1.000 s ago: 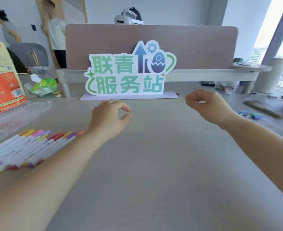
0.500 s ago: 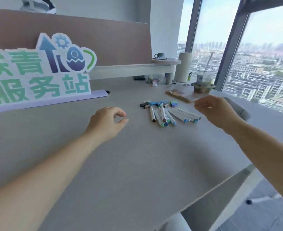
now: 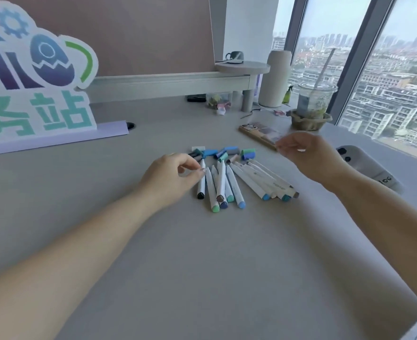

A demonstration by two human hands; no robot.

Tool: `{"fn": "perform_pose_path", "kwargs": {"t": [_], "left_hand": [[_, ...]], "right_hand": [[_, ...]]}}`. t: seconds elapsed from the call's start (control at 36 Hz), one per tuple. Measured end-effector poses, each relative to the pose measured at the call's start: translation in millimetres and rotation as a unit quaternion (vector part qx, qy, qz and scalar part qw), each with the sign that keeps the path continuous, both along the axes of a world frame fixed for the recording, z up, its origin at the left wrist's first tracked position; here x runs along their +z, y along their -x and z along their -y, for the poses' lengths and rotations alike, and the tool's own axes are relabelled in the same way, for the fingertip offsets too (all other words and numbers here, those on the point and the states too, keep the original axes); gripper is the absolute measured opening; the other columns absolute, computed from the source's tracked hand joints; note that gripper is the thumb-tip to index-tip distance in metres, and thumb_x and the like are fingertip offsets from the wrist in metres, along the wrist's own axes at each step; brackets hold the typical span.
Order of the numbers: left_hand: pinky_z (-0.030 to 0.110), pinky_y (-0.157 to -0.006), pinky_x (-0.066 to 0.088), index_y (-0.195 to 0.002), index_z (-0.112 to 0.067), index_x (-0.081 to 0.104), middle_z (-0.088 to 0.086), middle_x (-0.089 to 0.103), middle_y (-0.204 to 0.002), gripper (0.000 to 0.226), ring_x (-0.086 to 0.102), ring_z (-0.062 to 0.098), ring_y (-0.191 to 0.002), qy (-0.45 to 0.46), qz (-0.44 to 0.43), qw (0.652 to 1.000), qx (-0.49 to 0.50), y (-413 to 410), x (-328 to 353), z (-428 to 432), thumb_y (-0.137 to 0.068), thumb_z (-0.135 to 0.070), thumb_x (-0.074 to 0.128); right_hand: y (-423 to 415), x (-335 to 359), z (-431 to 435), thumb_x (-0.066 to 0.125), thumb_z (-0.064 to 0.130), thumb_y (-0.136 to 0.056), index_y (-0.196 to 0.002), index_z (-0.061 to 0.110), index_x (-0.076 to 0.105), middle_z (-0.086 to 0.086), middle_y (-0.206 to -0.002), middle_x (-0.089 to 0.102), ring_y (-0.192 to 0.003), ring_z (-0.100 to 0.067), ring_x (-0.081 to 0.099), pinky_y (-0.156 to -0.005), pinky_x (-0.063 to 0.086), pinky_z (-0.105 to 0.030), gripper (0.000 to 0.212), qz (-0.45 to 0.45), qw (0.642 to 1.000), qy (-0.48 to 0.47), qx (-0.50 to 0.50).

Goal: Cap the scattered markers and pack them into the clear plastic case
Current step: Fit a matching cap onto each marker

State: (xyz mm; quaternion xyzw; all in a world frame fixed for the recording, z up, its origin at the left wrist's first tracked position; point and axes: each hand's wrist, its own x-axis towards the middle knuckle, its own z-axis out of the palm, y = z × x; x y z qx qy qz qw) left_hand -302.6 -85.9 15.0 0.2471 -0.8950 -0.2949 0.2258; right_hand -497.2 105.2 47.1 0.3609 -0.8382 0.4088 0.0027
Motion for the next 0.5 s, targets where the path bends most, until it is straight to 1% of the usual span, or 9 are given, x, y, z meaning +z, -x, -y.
{"fn": "perform_pose_path", "kwargs": {"t": [0.06, 0.08, 0.17, 0.25, 0.28, 0.31, 0.36, 0.39, 0.5], "left_hand": [[0.025, -0.073, 0.040, -0.087, -0.032, 0.063, -0.014, 0.064, -0.096, 0.012, 0.057, 0.008, -0.089, -0.002, 0.030, 0.999, 0.026, 3, -4, 1, -0.082, -0.043, 0.066], [0.024, -0.073, 0.040, -0.088, -0.031, 0.063, -0.014, 0.064, -0.097, 0.016, 0.057, 0.007, -0.088, -0.006, 0.041, 0.998, 0.038, 4, -5, 2, -0.081, -0.045, 0.067], [0.023, -0.073, 0.038, -0.090, -0.031, 0.064, -0.016, 0.062, -0.097, 0.018, 0.055, 0.006, -0.088, -0.013, 0.060, 0.996, 0.069, 2, -5, 3, -0.080, -0.046, 0.067], [0.024, -0.074, 0.039, -0.089, -0.032, 0.064, -0.017, 0.062, -0.099, 0.013, 0.057, 0.006, -0.091, -0.026, 0.077, 0.993, 0.085, 1, -1, 1, -0.080, -0.042, 0.067], [0.024, -0.074, 0.040, -0.088, -0.033, 0.063, -0.016, 0.062, -0.100, 0.012, 0.057, 0.006, -0.092, -0.030, 0.082, 0.992, 0.091, 1, 0, 0, -0.080, -0.040, 0.067], [0.024, -0.074, 0.040, -0.088, -0.033, 0.063, -0.016, 0.062, -0.101, 0.011, 0.057, 0.007, -0.092, -0.029, 0.088, 0.991, 0.098, 1, 1, -1, -0.079, -0.038, 0.068], [0.023, -0.076, 0.039, -0.086, -0.035, 0.061, -0.015, 0.061, -0.103, 0.011, 0.057, 0.007, -0.092, -0.023, 0.099, 0.989, 0.111, 1, 2, -3, -0.078, -0.037, 0.069], [0.023, -0.076, 0.039, -0.087, -0.035, 0.062, -0.015, 0.062, -0.103, 0.011, 0.057, 0.007, -0.092, -0.025, 0.095, 0.988, 0.117, 0, 3, -5, -0.079, -0.038, 0.069], [0.024, -0.077, 0.041, -0.089, -0.030, 0.065, -0.016, 0.063, -0.096, 0.021, 0.058, 0.008, -0.093, -0.046, 0.080, 0.986, 0.138, 0, 4, -15, -0.078, -0.048, 0.068]], "right_hand": [[7, -1, 7, 0.060, 0.021, -0.091, -0.104, 0.017, 0.068, 0.006, -0.102, 0.066, -0.086, -0.002, 0.057, -0.072, 0.040, -0.011, 0.016, 0.010, 1.000, 0.000, 0.017], [10, -1, 10, 0.060, 0.022, -0.091, -0.103, 0.017, 0.068, 0.008, -0.100, 0.064, -0.082, 0.001, 0.055, -0.070, 0.040, -0.010, 0.016, 0.013, 1.000, -0.002, 0.024], [18, 0, 21, 0.060, 0.023, -0.091, -0.101, 0.018, 0.068, 0.008, -0.102, 0.063, -0.086, -0.006, 0.056, -0.075, 0.040, -0.017, 0.014, 0.018, 0.998, -0.019, 0.054], [25, 3, 35, 0.059, 0.017, -0.092, -0.100, 0.016, 0.068, 0.007, -0.092, 0.064, -0.077, 0.001, 0.056, -0.064, 0.040, -0.005, 0.013, 0.008, 0.995, -0.037, 0.093], [27, 4, 41, 0.058, 0.016, -0.092, -0.101, 0.015, 0.068, 0.007, -0.092, 0.064, -0.077, 0.001, 0.056, -0.065, 0.041, -0.004, 0.013, 0.006, 0.993, -0.046, 0.106], [28, 4, 47, 0.058, 0.015, -0.092, -0.101, 0.015, 0.069, 0.005, -0.094, 0.066, -0.080, -0.003, 0.059, -0.069, 0.044, -0.008, 0.014, 0.002, 0.991, -0.056, 0.120], [30, 4, 60, 0.060, 0.015, -0.091, -0.103, 0.014, 0.069, 0.003, -0.099, 0.067, -0.090, -0.011, 0.062, -0.083, 0.050, -0.023, 0.016, -0.019, 0.985, -0.086, 0.149], [31, 5, 68, 0.060, 0.015, -0.090, -0.104, 0.015, 0.070, 0.004, -0.101, 0.067, -0.093, -0.012, 0.062, -0.087, 0.050, -0.028, 0.017, -0.029, 0.981, -0.099, 0.166], [24, 9, 95, 0.054, 0.017, -0.092, -0.107, 0.019, 0.068, 0.005, -0.106, 0.068, -0.097, -0.013, 0.063, -0.091, 0.050, -0.030, 0.021, -0.058, 0.961, -0.133, 0.234]]}}
